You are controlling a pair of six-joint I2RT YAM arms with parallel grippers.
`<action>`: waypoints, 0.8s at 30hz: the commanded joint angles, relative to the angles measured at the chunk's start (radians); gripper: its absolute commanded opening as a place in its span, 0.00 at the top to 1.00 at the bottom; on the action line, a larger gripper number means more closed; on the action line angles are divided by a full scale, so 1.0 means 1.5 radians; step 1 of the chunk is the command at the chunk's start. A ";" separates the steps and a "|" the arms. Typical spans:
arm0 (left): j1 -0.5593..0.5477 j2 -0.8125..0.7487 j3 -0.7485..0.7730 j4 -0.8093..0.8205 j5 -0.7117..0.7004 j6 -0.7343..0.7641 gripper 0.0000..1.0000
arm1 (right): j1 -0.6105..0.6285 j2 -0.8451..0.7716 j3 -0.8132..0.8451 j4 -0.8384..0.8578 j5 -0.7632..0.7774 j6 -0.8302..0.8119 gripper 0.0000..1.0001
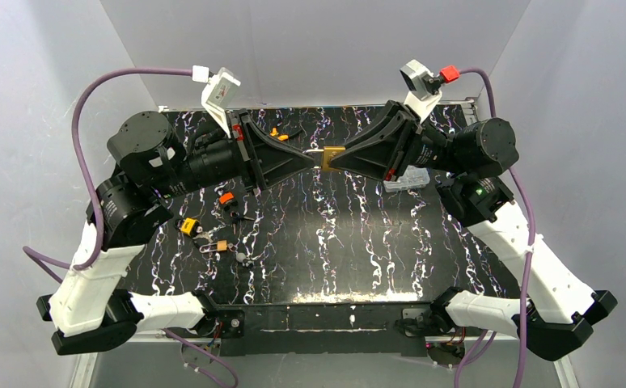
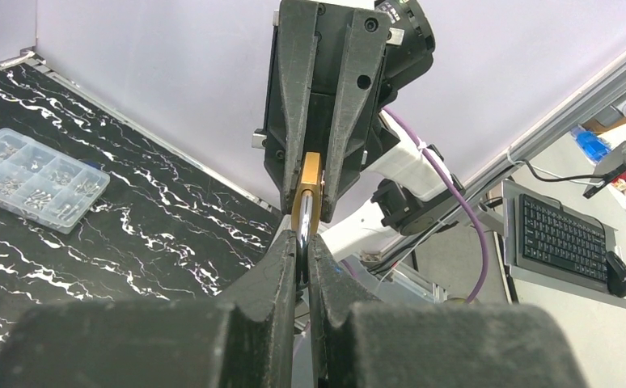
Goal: Lock with the key
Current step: Lock the lock.
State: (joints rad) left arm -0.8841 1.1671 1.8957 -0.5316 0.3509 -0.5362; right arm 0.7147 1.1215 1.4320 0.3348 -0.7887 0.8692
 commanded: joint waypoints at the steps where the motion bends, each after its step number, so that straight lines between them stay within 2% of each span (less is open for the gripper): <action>1: 0.000 0.003 0.013 0.002 0.001 0.003 1.00 | 0.001 0.001 0.036 -0.003 -0.006 0.002 0.86; 3: 0.000 0.005 0.019 -0.011 -0.006 0.008 1.00 | 0.001 -0.001 0.039 -0.022 0.000 -0.008 0.98; 5: 0.000 0.009 0.031 -0.043 -0.024 0.020 0.99 | 0.001 -0.007 0.040 -0.049 0.012 -0.023 0.99; 8: 0.000 0.006 0.040 -0.083 -0.052 0.039 0.79 | 0.001 -0.017 0.034 -0.079 0.030 -0.039 0.99; 11: 0.000 -0.001 0.040 -0.105 -0.075 0.054 0.70 | 0.001 -0.021 0.029 -0.087 0.030 -0.040 0.99; 24: 0.000 -0.006 0.058 -0.146 -0.091 0.092 0.72 | 0.001 -0.013 0.030 -0.088 0.002 -0.015 0.99</action>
State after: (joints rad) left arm -0.8841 1.1726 1.9524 -0.7344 0.2268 -0.4292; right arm 0.7139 1.1183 1.4441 0.1585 -0.7678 0.8347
